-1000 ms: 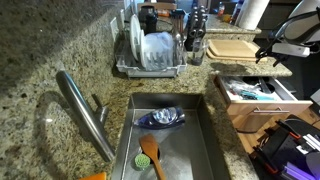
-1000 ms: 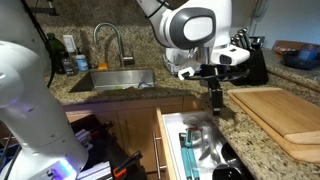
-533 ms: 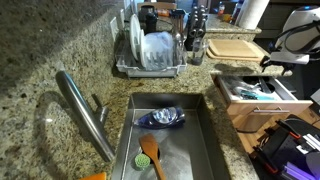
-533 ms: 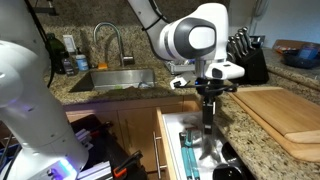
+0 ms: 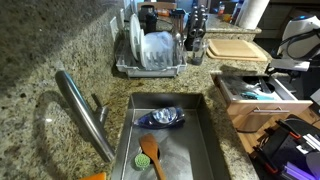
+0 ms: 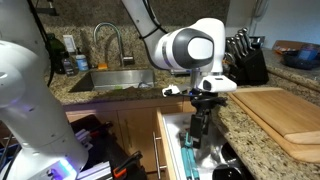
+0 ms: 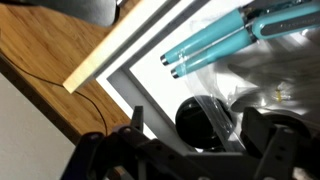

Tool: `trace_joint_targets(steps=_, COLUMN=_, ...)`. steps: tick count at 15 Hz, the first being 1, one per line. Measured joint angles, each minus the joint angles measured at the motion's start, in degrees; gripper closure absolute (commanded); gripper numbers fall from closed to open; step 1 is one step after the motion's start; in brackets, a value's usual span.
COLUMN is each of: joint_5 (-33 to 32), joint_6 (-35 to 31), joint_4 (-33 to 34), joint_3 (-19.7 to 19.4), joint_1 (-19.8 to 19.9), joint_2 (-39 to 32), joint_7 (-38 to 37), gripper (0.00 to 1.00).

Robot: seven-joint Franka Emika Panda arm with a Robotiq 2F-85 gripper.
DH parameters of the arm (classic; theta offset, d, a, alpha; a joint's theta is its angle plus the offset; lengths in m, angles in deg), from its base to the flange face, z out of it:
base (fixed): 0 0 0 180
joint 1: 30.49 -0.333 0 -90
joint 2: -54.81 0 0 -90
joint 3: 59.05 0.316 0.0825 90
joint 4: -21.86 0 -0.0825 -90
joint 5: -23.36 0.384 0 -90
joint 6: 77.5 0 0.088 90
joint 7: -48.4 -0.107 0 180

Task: Remove the blue can opener from the drawer

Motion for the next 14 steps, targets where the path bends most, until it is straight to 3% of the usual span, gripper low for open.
trace_joint_targets(steps=3, joint_5=8.0, joint_6=5.8, joint_4=-0.1, joint_3=1.2, joint_1=-1.2, joint_2=-0.3, joint_7=-3.4, gripper=0.0)
trace_joint_targets(steps=6, joint_5=16.4, joint_6=4.9, joint_4=-3.2, joint_3=1.6, joint_1=-1.5, joint_2=-0.1, joint_7=-6.1, gripper=0.0)
trace_joint_targets(steps=11, joint_5=18.2, joint_6=4.5, joint_4=-3.3, joint_3=1.6, joint_1=-1.5, joint_2=-0.1, joint_7=-6.2, gripper=0.0)
trace_joint_targets(steps=14, joint_5=31.9, joint_6=5.7, joint_4=-3.3, joint_3=2.8, joint_1=-1.5, joint_2=0.0, joint_7=-3.4, gripper=0.0)
